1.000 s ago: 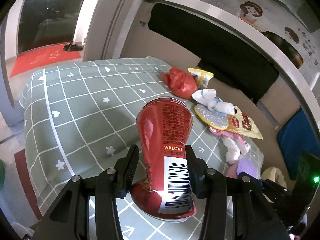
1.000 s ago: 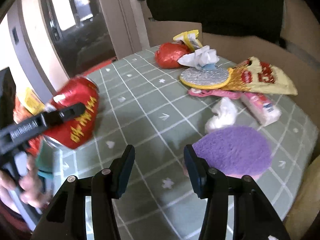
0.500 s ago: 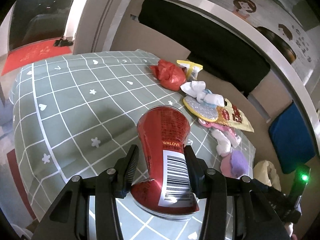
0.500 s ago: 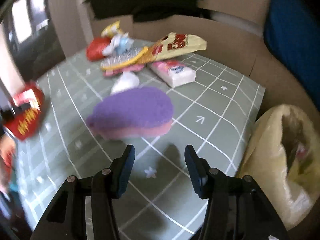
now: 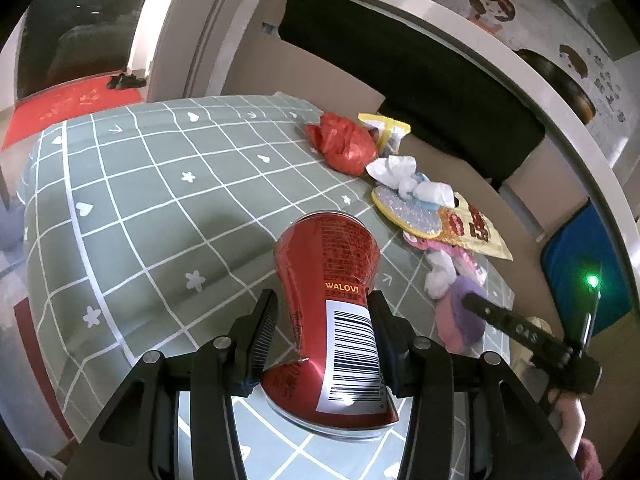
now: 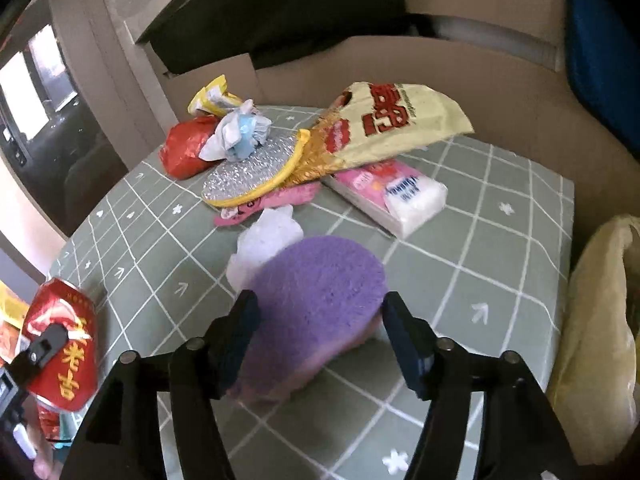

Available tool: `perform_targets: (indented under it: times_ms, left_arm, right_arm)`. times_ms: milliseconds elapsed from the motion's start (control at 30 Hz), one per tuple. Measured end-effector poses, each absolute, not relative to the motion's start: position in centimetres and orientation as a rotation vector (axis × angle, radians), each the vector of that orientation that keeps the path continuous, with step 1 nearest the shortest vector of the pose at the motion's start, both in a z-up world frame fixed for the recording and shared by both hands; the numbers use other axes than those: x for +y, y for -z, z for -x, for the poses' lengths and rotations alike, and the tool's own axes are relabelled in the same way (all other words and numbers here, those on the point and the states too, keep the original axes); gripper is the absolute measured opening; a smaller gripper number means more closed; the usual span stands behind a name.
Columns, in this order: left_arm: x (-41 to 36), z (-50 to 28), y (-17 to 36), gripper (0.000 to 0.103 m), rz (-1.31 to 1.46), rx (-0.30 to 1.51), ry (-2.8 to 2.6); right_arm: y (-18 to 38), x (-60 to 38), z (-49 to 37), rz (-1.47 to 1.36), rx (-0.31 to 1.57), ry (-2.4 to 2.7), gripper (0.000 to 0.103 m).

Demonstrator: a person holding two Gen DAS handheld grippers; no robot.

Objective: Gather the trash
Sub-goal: 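Grasp the purple sponge with the right gripper while the left gripper holds the can, then carry the red can and purple sponge over the trash bin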

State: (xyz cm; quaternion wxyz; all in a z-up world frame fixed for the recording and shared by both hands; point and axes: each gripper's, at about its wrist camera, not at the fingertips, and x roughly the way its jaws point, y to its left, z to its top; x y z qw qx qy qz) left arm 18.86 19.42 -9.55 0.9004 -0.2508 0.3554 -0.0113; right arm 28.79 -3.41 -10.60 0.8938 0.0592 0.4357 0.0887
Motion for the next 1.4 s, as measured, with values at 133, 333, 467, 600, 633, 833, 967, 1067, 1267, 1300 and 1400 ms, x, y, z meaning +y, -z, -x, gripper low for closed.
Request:
perform_targets:
  times_ms: [133,333,467,600,633,833,967,1067,1267,1300,1400]
  left_arm:
    - [19.1,-19.1,9.6,0.047,0.507,0.741,0.028]
    - [18.9,-19.5,9.4,0.047,0.477,0.745,0.029]
    - [18.9,-19.6,9.5,0.047,0.468,0.746,0.017]
    - [19.3,-19.7,9.6,0.047,0.459,0.748,0.007]
    - [19.4,-19.7,9.6,0.047,0.459,0.748,0.005]
    - [19.7,-19.8,9.8,0.047,0.464,0.748,0.002]
    - [19.5,-19.6,9.4,0.047,0.434,0.740,0.005]
    - [18.8,-19.6,8.6,0.047,0.415,0.729,0.031]
    - [15.5,-20.4,5.3,0.047,0.348,0.670,0.161]
    - [14.4,-20.8,4.4,0.047,0.328,0.654,0.197]
    - [11.8,-21.6,2.3,0.047,0.278,0.615,0.268]
  right_arm:
    - [10.7,-2.8,-29.7,-0.111,0.908,-0.187,0.066]
    - [10.6,-1.7,-30.5,-0.068,0.918,-0.165,0.069]
    - [10.5,0.1,-29.9,-0.035,0.919,-0.213,0.070]
    - [10.3,1.7,-29.4,0.055,0.877,-0.185,0.071]
    - [10.4,1.9,-29.5,0.064,0.881,-0.181,0.071]
    - [11.4,3.3,-30.8,0.082,0.959,-0.172,0.077]
    - [11.2,2.9,-30.0,0.043,0.928,-0.205,0.076]
    - [10.3,1.7,-29.0,-0.015,0.901,-0.268,0.075]
    - [6.0,-2.0,-25.9,-0.008,0.770,-0.269,0.075]
    - [4.8,-3.1,-25.2,-0.005,0.732,-0.257,0.075]
    - [2.3,-5.5,-23.9,0.005,0.662,-0.234,0.075]
